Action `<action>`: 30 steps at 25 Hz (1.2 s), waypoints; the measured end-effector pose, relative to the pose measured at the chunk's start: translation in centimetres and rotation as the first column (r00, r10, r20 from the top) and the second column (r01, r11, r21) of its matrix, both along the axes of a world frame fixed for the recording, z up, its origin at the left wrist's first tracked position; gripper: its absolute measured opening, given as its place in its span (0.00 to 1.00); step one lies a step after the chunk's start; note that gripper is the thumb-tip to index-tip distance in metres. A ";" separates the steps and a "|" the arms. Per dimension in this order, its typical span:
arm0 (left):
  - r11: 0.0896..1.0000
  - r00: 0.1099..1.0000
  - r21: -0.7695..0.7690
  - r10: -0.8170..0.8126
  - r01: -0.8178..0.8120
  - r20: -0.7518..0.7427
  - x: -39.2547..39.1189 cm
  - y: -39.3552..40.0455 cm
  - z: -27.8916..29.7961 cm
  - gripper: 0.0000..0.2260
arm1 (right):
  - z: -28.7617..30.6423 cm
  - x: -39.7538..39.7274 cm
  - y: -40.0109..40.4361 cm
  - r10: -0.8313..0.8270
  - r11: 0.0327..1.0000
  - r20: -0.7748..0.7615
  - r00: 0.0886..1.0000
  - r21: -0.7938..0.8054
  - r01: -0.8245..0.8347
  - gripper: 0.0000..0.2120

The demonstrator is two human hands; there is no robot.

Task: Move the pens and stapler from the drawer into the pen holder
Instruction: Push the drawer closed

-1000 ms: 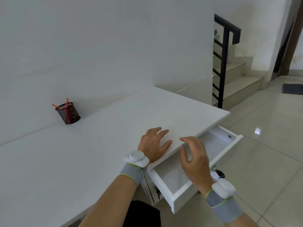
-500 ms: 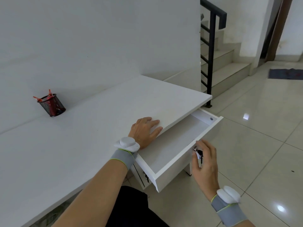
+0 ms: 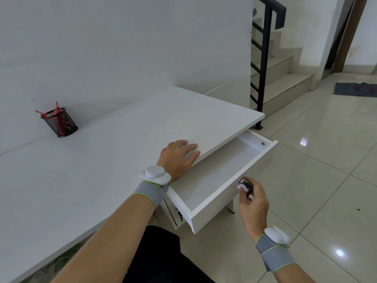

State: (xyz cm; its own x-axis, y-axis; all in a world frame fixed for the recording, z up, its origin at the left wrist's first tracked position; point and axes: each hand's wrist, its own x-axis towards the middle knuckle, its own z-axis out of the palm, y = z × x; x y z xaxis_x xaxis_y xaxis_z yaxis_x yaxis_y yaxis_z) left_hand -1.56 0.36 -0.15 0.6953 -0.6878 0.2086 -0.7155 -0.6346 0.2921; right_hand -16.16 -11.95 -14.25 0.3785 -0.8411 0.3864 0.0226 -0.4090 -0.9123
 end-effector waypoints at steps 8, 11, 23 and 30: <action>1.000 1.000 -0.028 -0.004 0.005 0.016 0.0 0.0 -0.2 0.15 | 0.7 0.9 0.5 -0.018 0.999 -0.049 0.999 0.028 0.019 0.09; 1.000 1.000 -0.031 -0.006 0.006 0.010 0.0 0.1 -0.1 0.15 | 1.5 2.1 1.0 0.014 1.000 -0.054 0.998 0.021 -0.013 0.08; 0.999 1.000 -0.049 0.003 -0.003 0.004 0.0 0.0 -0.2 0.14 | 3.7 8.5 1.7 0.044 0.998 -0.118 0.992 -0.028 -0.048 0.07; 0.999 1.000 -0.050 -0.001 0.001 0.008 0.0 0.0 -0.3 0.14 | 4.5 12.0 1.2 0.100 0.993 -0.209 0.973 -0.041 -0.111 0.11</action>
State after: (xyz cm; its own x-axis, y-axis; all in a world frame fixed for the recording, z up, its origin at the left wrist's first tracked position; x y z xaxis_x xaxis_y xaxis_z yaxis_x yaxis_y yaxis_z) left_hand -1.52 0.40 -0.45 0.6926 -0.6771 0.2487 -0.7187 -0.6185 0.3175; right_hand -4.20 -10.73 -9.71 0.5401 -0.7731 0.3325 -0.1189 -0.4612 -0.8793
